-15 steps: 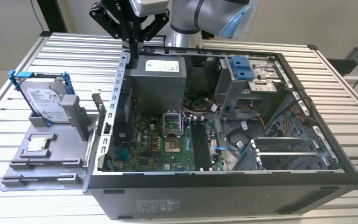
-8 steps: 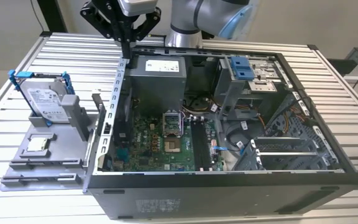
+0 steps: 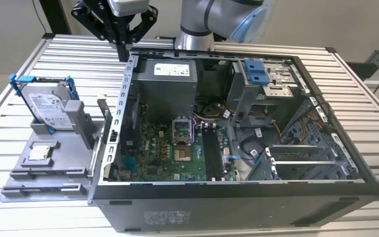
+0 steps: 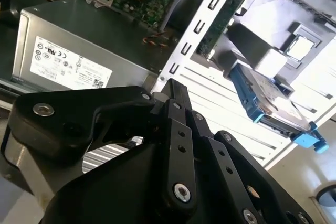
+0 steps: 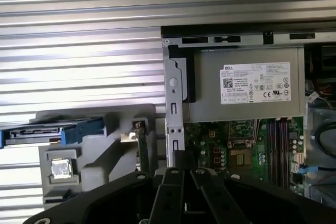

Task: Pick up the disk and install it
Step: 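Reach for the disk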

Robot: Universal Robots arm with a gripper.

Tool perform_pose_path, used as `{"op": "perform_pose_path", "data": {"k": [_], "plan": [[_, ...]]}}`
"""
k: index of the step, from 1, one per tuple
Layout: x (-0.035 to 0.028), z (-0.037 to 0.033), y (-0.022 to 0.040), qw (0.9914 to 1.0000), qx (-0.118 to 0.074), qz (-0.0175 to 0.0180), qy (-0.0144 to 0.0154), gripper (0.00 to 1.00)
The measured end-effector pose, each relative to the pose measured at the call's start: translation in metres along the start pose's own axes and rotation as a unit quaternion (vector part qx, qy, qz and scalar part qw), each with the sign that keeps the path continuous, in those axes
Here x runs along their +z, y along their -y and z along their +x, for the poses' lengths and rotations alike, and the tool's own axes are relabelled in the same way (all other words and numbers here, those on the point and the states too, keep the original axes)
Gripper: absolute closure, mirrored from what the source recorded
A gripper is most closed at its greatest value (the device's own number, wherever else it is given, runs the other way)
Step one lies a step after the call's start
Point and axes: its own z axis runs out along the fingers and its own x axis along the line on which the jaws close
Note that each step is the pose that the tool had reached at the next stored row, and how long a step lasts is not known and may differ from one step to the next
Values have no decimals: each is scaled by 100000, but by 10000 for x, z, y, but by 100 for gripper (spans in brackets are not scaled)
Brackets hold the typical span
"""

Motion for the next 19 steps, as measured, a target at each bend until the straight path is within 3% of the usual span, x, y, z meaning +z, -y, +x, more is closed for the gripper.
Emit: {"op": "perform_pose_path", "data": {"k": [19], "plan": [[-11, 480, 34, 100000, 0, 1, 0, 100]]}}
